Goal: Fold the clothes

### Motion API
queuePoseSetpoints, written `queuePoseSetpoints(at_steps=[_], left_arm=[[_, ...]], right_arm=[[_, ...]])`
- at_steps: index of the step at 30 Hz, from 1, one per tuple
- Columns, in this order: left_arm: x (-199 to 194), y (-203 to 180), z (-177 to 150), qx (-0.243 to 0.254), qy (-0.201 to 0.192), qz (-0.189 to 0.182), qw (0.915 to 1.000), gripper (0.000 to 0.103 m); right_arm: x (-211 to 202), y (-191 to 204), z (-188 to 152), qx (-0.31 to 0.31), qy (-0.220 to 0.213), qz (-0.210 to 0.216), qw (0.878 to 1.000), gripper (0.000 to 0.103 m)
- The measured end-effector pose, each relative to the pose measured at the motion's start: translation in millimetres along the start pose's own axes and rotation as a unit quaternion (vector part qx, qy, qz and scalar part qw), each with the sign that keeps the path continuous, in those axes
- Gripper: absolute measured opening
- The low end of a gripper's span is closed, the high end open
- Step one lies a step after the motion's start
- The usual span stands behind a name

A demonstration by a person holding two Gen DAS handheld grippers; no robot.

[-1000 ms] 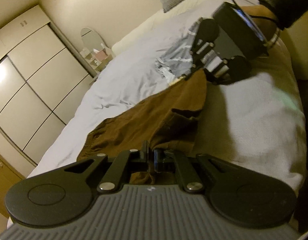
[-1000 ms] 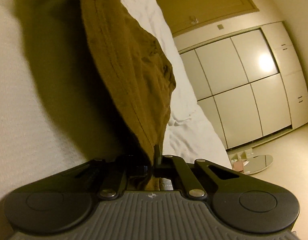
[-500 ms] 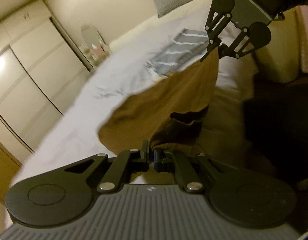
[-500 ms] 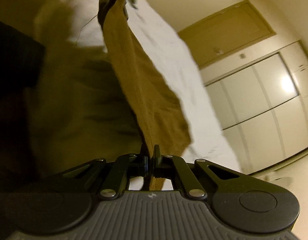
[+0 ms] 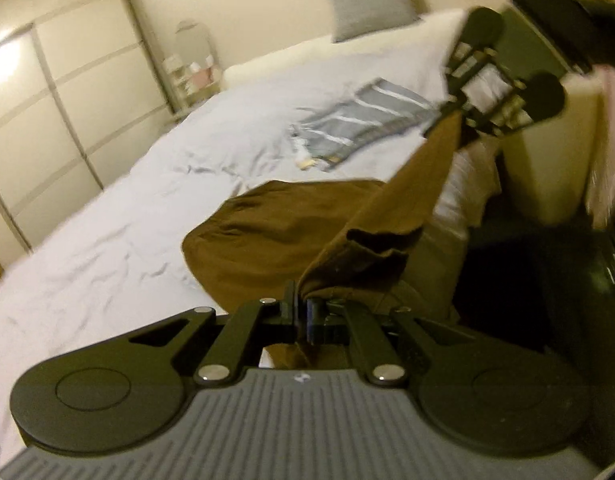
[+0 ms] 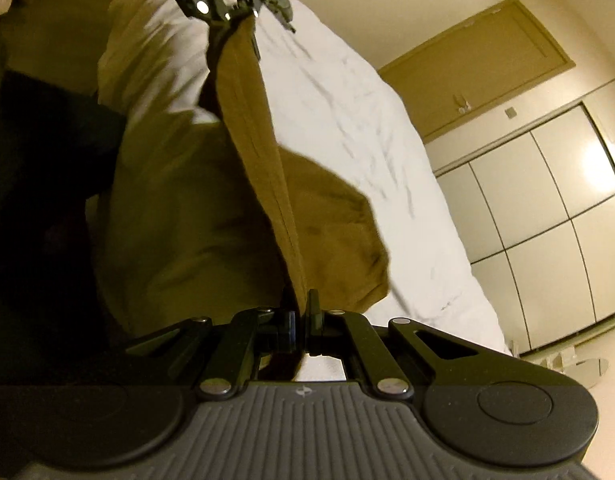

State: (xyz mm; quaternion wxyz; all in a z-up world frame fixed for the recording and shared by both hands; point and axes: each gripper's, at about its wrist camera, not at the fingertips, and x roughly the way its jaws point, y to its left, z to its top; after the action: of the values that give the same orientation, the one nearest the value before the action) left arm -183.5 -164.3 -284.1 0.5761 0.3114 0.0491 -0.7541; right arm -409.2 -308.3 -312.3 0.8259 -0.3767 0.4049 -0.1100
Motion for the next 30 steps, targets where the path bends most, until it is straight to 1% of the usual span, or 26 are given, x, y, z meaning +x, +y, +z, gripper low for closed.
queuePoseSetpoints(at_steps=[2,5,8,11,13,15,16,17,19,20,21,22,23,24,25,26,27,28,29,30], left_arm=[[16,33,12,-0.027,-0.003,-0.008,0.9996,0.003],[45,82,25,-0.072,-0.006,-0.024,0.9971,0.003],[86,130,30,-0.12,0.003,-0.03,0.9924,0.003],[132,171,20,-0.18,0.029,-0.039,0.9825,0.003],[162,193,5,-0.226,0.049,-0.047,0.9718,0.003],[186,207,-13,-0.269,0.07,-0.055,0.9592,0.003],[192,209,-20,-0.281,0.075,-0.056,0.9551,0.003],[197,211,-26,-0.294,0.081,-0.057,0.9508,0.004],[206,215,-38,-0.317,0.088,-0.059,0.9425,0.005],[204,215,-41,-0.327,0.082,-0.06,0.9395,0.006],[201,216,-43,-0.341,0.074,-0.061,0.9351,0.006],[199,217,-44,-0.356,0.067,-0.063,0.93,0.006],[199,218,-46,-0.378,0.061,-0.068,0.9211,0.006],[200,224,-50,-0.412,0.054,-0.075,0.9066,0.006],[203,229,-55,-0.443,0.048,-0.079,0.8918,0.008],[206,233,-59,-0.473,0.042,-0.079,0.8764,0.01],[206,236,-63,-0.499,0.035,-0.076,0.8628,0.011],[207,239,-66,-0.515,0.029,-0.071,0.8539,0.013],[207,241,-69,-0.531,0.024,-0.064,0.8448,0.011],[206,243,-72,-0.544,0.02,-0.054,0.8374,0.009]], right_arm=[[11,-34,-1,0.024,-0.004,0.02,1.0,0.0],[56,-97,-4,0.066,-0.002,0.045,0.997,0.0],[116,-150,-15,0.124,0.009,0.081,0.989,0.0],[186,-182,-23,0.171,0.029,0.11,0.979,0.0],[233,-192,-33,0.206,0.048,0.137,0.968,0.0],[276,-198,-45,0.249,0.064,0.165,0.952,0.0],[293,-201,-51,0.271,0.068,0.177,0.944,0.001],[301,-202,-57,0.292,0.066,0.183,0.936,0.003],[304,-203,-69,0.334,0.052,0.187,0.922,0.017],[302,-204,-76,0.357,0.043,0.188,0.914,0.019],[299,-206,-84,0.388,0.033,0.191,0.901,0.022],[296,-209,-93,0.424,0.023,0.195,0.884,0.028],[293,-212,-101,0.459,0.013,0.199,0.866,0.029],[291,-215,-110,0.494,0.003,0.202,0.846,0.032],[288,-218,-118,0.527,-0.007,0.205,0.824,0.038],[285,-220,-126,0.56,-0.017,0.208,0.802,0.041],[282,-223,-135,0.592,-0.027,0.21,0.778,0.049],[281,-225,-140,0.612,-0.032,0.209,0.762,0.051],[280,-226,-143,0.627,-0.035,0.205,0.751,0.052],[278,-227,-146,0.641,-0.037,0.202,0.74,0.053]])
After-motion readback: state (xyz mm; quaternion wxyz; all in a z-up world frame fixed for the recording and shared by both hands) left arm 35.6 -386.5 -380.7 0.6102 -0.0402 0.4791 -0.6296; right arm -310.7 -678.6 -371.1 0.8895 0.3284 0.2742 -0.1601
